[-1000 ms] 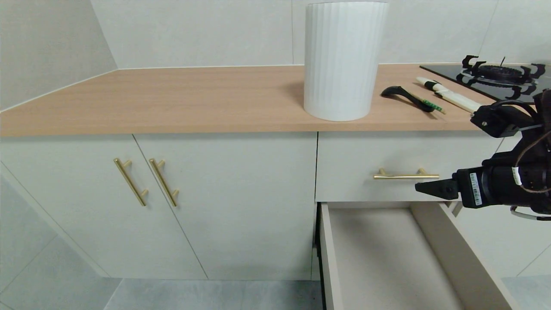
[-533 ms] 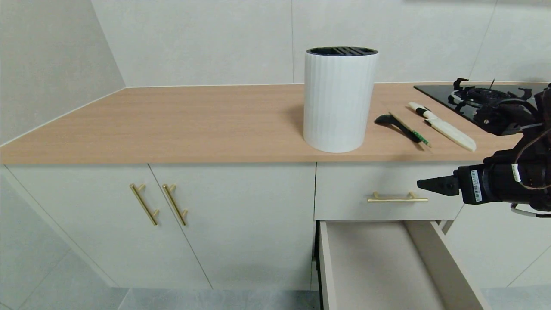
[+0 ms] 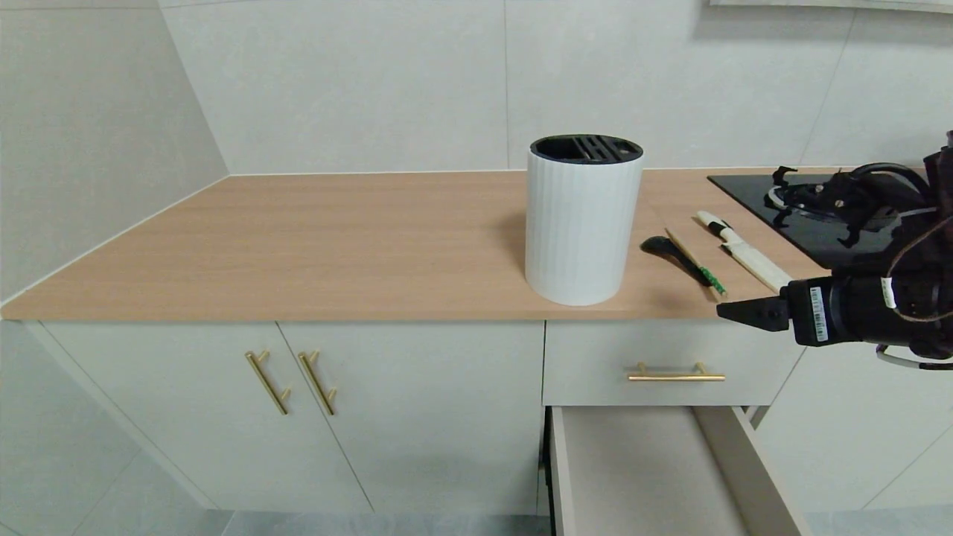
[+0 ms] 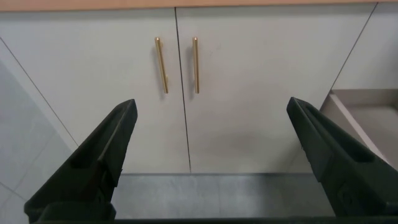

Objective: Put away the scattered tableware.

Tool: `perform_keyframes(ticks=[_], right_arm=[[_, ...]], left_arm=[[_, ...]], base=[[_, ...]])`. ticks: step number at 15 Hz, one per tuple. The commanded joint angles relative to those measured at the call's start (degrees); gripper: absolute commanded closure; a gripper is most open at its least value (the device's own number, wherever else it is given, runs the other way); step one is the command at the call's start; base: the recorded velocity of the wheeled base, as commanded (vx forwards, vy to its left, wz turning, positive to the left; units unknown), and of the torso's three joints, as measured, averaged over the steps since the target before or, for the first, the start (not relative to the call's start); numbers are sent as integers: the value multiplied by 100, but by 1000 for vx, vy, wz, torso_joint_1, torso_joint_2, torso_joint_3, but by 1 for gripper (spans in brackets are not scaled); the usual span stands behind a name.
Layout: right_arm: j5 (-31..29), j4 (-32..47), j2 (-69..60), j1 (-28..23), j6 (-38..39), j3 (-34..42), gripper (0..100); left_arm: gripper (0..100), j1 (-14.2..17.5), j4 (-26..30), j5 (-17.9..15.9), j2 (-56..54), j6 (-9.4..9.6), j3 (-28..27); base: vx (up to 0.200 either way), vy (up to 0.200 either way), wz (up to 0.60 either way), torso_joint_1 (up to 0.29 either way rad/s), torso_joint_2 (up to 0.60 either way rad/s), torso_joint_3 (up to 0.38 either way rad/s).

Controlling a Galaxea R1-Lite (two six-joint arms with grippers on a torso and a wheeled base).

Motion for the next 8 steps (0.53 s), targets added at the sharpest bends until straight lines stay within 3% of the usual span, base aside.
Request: perform_keyframes(ticks=[1,6,8], right_arm=[[-13,-58,209,-13,9,-5,0],[-294,-1280,1238,-479,325,-128,0],[-637,-1359,1677,-602,501,-365,0]], left_arm=[[0,1,1,1,2,8,0],[0,1,1,1,2,0,0],[0,1,1,1,2,0,0]], base=[[0,0,0,41,-95,-66],[0,0,0,5,-10,-7],[0,0,0,0,0,0]])
